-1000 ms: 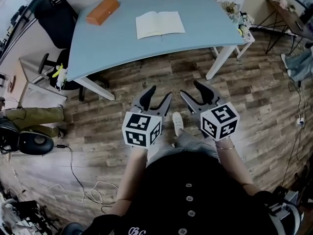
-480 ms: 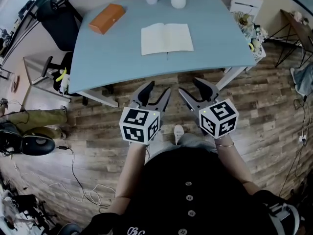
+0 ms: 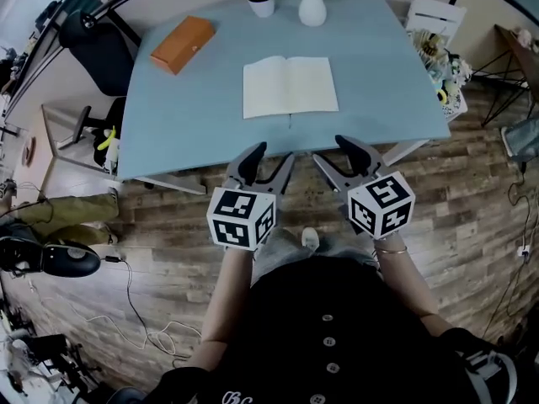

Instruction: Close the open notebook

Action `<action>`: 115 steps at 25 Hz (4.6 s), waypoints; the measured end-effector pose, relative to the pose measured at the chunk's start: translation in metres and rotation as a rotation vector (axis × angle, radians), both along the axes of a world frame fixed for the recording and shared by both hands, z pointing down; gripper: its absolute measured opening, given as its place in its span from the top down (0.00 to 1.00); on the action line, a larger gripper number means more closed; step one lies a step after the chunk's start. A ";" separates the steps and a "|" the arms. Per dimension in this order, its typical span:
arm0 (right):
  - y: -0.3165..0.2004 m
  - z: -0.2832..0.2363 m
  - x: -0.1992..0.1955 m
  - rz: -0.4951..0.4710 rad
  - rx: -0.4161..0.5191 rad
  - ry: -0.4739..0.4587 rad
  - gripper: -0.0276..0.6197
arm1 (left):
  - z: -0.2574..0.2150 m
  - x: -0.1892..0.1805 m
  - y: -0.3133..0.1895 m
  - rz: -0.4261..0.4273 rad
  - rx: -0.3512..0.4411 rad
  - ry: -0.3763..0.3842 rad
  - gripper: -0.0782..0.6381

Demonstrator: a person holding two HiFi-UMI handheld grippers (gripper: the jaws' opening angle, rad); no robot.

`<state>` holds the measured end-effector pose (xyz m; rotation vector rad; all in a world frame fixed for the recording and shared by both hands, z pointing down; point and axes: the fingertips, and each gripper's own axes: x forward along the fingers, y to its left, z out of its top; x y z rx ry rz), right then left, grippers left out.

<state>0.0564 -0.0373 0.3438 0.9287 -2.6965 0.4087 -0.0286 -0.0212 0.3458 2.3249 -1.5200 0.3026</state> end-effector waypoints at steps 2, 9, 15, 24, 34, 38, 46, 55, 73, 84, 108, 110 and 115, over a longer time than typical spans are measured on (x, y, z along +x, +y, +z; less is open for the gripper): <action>-0.007 0.003 -0.001 0.001 -0.013 0.003 0.62 | 0.005 -0.002 -0.004 0.001 -0.022 0.000 0.59; -0.023 0.014 0.003 0.025 -0.055 0.007 0.62 | 0.015 -0.002 -0.025 0.012 -0.054 0.005 0.59; -0.044 0.024 0.004 0.082 -0.067 0.017 0.62 | 0.026 -0.003 -0.051 0.060 -0.066 0.010 0.59; -0.106 0.021 -0.023 0.168 -0.044 0.026 0.62 | 0.025 -0.029 -0.122 0.149 -0.053 0.002 0.59; -0.162 0.015 -0.042 0.294 -0.022 0.028 0.62 | 0.016 -0.044 -0.187 0.281 -0.022 -0.004 0.59; -0.172 0.015 -0.044 0.344 -0.017 0.035 0.62 | 0.016 -0.044 -0.202 0.331 -0.015 0.000 0.59; -0.177 0.022 -0.033 0.408 -0.041 0.061 0.62 | 0.024 -0.032 -0.211 0.406 -0.034 0.001 0.59; -0.188 0.029 -0.024 0.395 -0.076 0.072 0.62 | 0.035 -0.025 -0.218 0.399 -0.074 -0.004 0.59; -0.189 0.056 0.001 0.343 -0.161 0.053 0.62 | 0.082 0.000 -0.202 0.468 -0.160 -0.244 0.59; -0.191 0.087 0.012 0.351 -0.222 0.047 0.63 | 0.134 0.020 -0.191 0.586 -0.224 -0.409 0.59; -0.166 0.134 0.032 0.364 -0.325 0.026 0.64 | 0.191 0.031 -0.191 0.749 -0.143 -0.889 0.59; -0.164 0.136 0.034 0.367 -0.330 0.027 0.64 | 0.191 0.032 -0.191 0.764 -0.139 -0.901 0.59; -0.161 0.140 0.040 0.380 -0.338 0.027 0.65 | 0.193 0.034 -0.188 0.786 -0.154 -0.887 0.61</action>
